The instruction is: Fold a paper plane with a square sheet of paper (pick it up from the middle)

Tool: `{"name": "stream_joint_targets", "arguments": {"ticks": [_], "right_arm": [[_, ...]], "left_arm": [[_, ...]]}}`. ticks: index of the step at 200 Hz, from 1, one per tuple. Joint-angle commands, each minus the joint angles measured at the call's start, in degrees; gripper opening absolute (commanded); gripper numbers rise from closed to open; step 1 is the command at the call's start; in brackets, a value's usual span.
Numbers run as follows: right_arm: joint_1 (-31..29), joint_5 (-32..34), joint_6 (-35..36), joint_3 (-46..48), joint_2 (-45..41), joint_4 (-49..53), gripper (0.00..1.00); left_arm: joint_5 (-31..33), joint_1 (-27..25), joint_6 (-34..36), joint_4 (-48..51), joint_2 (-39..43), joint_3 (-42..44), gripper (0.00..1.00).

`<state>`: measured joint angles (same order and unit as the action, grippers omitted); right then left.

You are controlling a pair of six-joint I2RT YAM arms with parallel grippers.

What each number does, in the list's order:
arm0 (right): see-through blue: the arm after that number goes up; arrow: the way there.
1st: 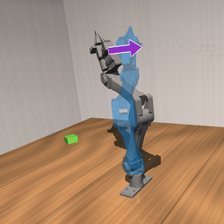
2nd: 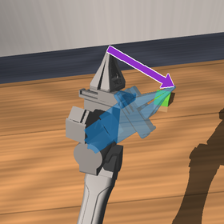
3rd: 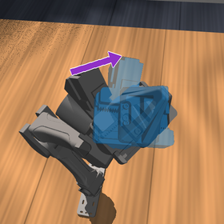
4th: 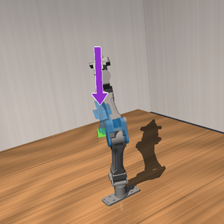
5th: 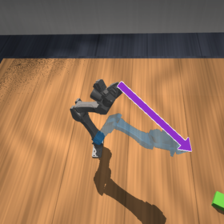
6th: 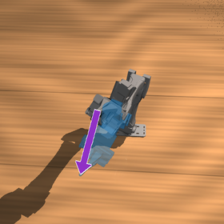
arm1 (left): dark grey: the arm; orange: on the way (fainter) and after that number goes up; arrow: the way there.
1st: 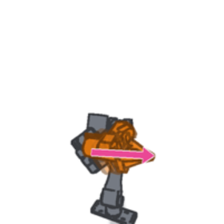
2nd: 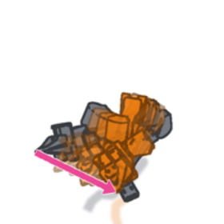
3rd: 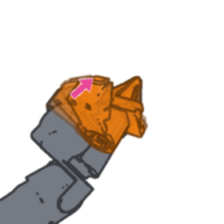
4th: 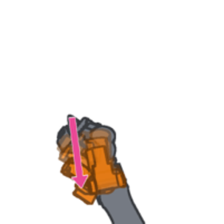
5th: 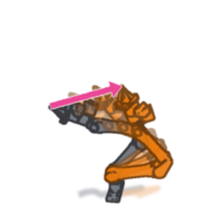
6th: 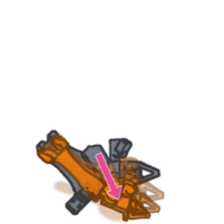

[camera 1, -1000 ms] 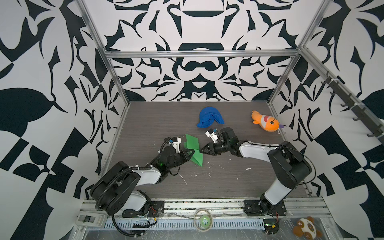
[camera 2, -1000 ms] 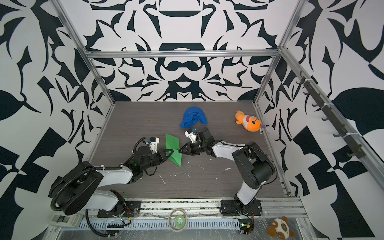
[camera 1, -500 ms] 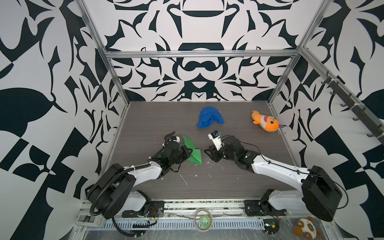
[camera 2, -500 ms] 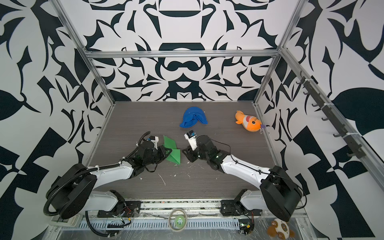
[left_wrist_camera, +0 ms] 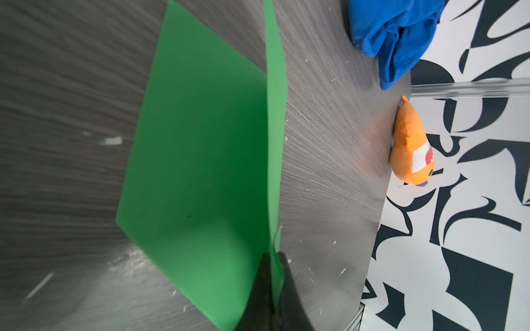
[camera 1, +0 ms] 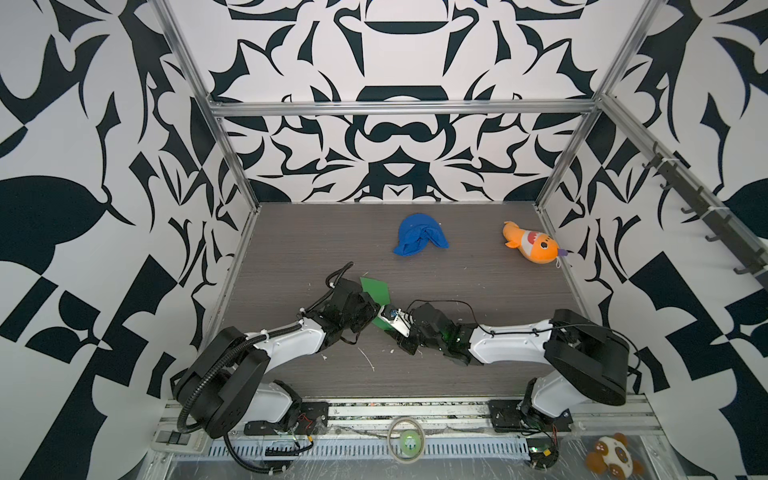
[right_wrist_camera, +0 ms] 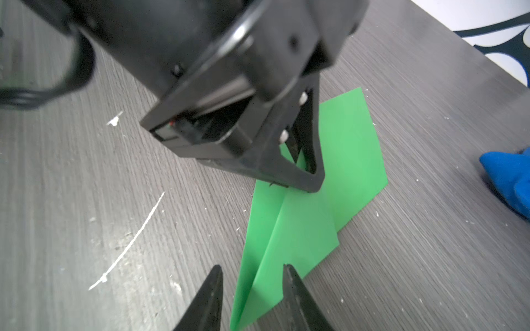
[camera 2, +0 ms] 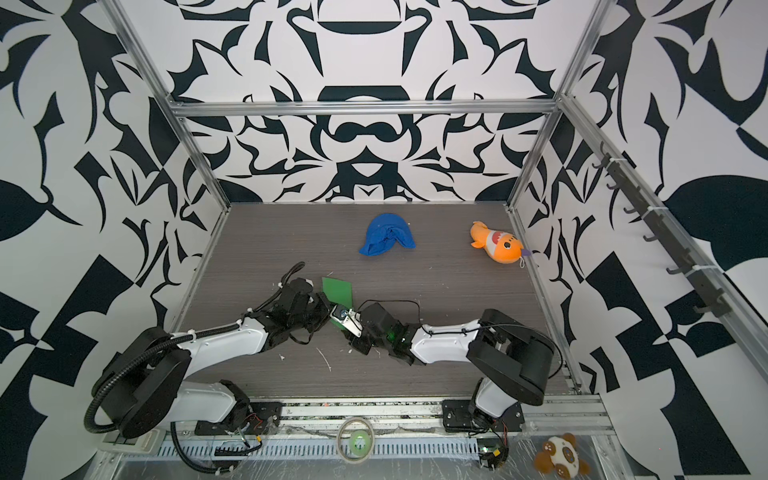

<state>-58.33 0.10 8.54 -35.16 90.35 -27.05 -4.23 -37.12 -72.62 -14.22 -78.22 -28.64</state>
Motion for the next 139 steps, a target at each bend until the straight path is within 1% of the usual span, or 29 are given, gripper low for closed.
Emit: {"name": "stream_joint_targets", "arguments": {"ticks": [1, 26, 60, 90, 139], "right_arm": [[-0.5, 2.8, 2.7, -0.6, 1.1, -6.8, 0.36], [-1.0, 4.0, 3.4, -0.9, 3.3, -9.2, 0.34], [-1.6, 7.1, 4.0, -0.1, 6.1, -13.3, 0.29], [-1.7, 8.0, 5.0, 1.2, 6.1, -14.1, 0.19], [-1.7, 7.7, 7.0, 2.5, 5.3, -13.2, 0.08]], "left_arm": [[1.0, 0.2, -2.8, 1.4, 0.0, -1.2, 0.06], [1.0, 0.2, -3.8, 1.1, -0.3, -1.2, 0.08], [1.0, 0.2, -5.2, 0.8, -0.7, -1.0, 0.09], [1.2, 0.6, -5.9, 0.9, 0.1, -0.5, 0.12], [1.3, 2.1, -5.7, 3.5, 1.9, 0.0, 0.17]]}}
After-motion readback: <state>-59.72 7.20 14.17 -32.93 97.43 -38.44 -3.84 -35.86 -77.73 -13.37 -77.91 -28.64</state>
